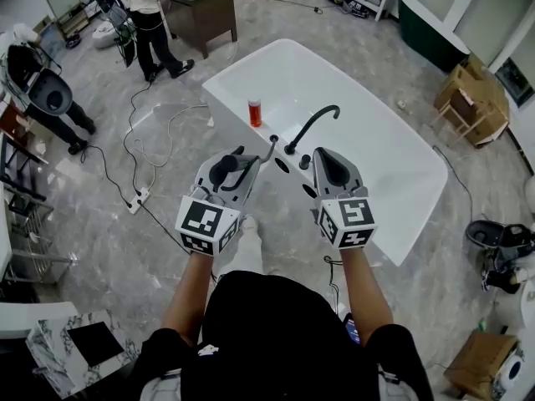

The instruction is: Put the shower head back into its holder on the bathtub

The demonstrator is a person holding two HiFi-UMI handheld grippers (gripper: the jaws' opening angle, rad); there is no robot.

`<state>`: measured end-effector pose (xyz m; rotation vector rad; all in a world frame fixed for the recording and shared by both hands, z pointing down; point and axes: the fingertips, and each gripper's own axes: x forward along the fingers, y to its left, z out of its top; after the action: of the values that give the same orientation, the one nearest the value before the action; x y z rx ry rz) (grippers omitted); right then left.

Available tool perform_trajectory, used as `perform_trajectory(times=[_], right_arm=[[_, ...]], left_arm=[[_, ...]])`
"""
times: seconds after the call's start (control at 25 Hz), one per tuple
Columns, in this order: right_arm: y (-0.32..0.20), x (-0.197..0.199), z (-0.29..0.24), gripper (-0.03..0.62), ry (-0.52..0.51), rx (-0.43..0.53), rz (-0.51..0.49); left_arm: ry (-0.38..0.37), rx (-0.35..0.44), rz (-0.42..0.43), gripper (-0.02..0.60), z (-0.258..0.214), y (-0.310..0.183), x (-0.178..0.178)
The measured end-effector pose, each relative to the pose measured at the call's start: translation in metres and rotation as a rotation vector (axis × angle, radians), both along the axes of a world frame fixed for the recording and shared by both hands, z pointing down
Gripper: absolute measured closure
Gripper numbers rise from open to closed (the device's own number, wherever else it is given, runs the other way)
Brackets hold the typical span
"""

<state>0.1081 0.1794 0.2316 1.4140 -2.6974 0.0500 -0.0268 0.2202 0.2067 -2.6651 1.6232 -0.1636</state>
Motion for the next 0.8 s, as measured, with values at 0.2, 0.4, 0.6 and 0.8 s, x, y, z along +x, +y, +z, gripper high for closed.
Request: perform_trajectory(times=[0.2, 0.4, 0.6, 0.8], right_arm=[[-0.023, -0.010, 0.002, 0.572, 0.011, -0.002, -0.002], [-0.059, -0.017, 0.007, 0.572, 0.022, -0.012, 0.003], [-0.101, -0.025, 0.010, 0.572, 0.028, -0.019, 0.017], [-0.142, -0.036, 0.008, 0.572, 0.028, -0.028, 0.034]], left_arm=[[0.010, 0.001, 0.009, 0.437, 0.000, -0.025, -0.008], [0.023, -0.004, 0.022, 0.437, 0.002, -0.065, -0.014], [0.027, -0.001, 0.043, 0.437, -0.001, -0.110, -0.020], [0.028, -0.003, 0.066, 0.437, -0.005, -0.153, -0.028]])
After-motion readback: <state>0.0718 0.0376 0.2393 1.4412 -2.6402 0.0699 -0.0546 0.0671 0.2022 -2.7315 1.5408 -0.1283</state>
